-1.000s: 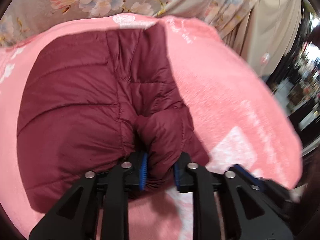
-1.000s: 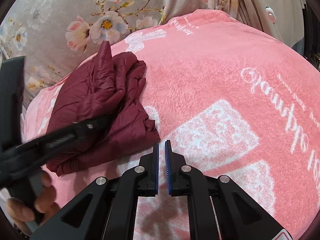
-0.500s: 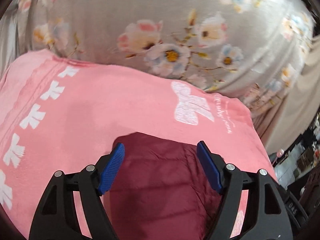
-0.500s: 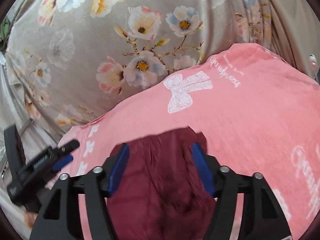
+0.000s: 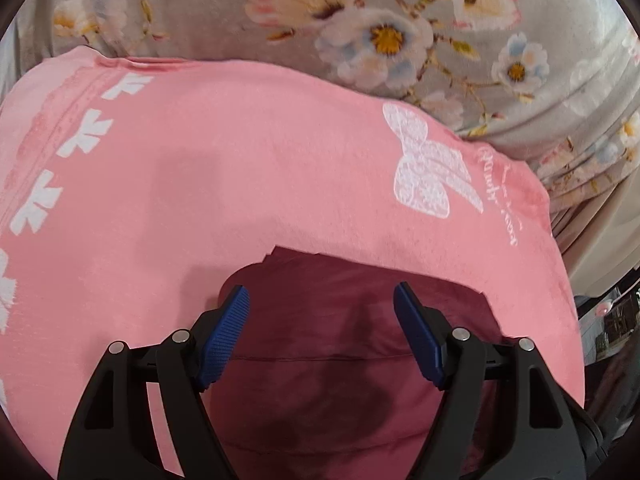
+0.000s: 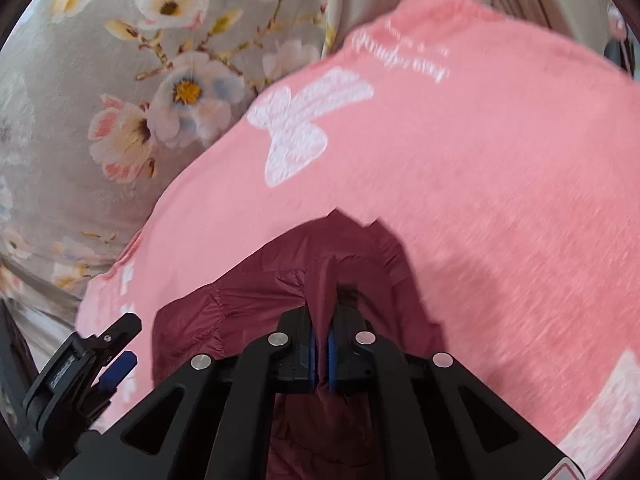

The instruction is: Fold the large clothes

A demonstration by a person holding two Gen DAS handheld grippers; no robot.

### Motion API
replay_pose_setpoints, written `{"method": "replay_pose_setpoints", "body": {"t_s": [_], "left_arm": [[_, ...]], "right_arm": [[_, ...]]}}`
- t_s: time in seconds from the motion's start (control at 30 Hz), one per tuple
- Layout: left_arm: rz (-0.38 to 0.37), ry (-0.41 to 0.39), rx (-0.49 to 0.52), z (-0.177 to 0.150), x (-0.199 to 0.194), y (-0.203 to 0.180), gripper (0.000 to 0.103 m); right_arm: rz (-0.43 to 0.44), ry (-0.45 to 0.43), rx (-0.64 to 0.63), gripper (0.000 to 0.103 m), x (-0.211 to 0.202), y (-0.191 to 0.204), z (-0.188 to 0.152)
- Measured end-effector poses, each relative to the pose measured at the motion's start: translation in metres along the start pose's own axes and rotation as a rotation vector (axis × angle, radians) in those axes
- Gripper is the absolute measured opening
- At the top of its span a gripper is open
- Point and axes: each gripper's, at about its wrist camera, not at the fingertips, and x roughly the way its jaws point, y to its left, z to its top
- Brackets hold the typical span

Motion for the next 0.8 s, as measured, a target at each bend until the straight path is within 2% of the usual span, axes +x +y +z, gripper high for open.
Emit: {"method": "replay_pose_setpoints", "body": {"t_s": [0.1,0.27,0.47,0.8], "left_arm": [[0.011,0.036,0.016,-0.011,0.026,-0.008,0.072],[0.084,-0.019,0.079,-0.023,0.043,-0.023,0.082],[0.117,-0.052,0.122,-0.031,0.058,-0.029,0.091],[0.191,-0.112,0.194,-0.044,0.071,-0.04,0.098]], "right_arm": [[-0.048,-0.033,-0.071,0.003,0.006,-0.01,-0.005],[-0.028,-0.012,-0.121,0.003,0.029,-0.027,-0.003],[-0.017,0.003,-0.172,0.003,0.05,-0.032,-0.007],[0.004,0.004,-0.177,0.003,0.058,-0.037,-0.011]]}}
